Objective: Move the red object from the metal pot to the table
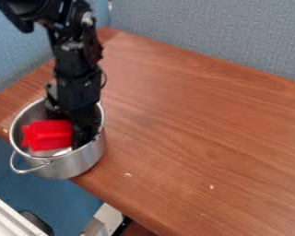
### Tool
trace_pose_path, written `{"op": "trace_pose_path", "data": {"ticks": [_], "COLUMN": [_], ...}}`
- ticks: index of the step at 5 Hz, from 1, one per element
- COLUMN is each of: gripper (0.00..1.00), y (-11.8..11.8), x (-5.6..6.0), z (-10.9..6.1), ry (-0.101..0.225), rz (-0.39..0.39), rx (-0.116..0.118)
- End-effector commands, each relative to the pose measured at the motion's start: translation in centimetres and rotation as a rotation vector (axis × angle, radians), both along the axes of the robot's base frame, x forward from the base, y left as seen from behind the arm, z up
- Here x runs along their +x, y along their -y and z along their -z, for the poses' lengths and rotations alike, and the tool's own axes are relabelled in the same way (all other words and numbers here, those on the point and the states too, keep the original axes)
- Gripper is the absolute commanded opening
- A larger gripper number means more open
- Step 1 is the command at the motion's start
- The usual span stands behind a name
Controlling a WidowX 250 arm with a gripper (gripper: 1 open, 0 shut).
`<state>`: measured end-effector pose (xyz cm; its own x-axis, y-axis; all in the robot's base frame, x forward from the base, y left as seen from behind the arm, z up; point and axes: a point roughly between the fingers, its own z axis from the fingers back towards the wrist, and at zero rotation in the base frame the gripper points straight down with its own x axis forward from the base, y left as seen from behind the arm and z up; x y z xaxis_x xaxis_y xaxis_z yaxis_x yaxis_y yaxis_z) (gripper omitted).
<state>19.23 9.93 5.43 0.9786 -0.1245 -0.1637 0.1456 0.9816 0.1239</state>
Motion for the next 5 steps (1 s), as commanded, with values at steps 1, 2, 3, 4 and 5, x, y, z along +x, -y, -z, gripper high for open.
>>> {"op": "trace_pose_path", "data": {"ticks": [1, 2, 3, 4, 5], "gripper": [0.00, 0.00, 0.00, 0.00, 0.00], "y": [1.6, 2.2, 3.6, 6.6, 8.5], "x": [2.6, 2.4, 3.9, 5.3, 6.6], "z": [-3.2, -4.7, -5.2, -5.5, -5.0], "ry": [0.118, 0.175, 0.224, 0.300, 0.301], "rz": [-0.064, 0.013, 0.052, 0.112, 0.144], "rx": [0.038, 0.029, 0.025, 0.000, -0.021]}}
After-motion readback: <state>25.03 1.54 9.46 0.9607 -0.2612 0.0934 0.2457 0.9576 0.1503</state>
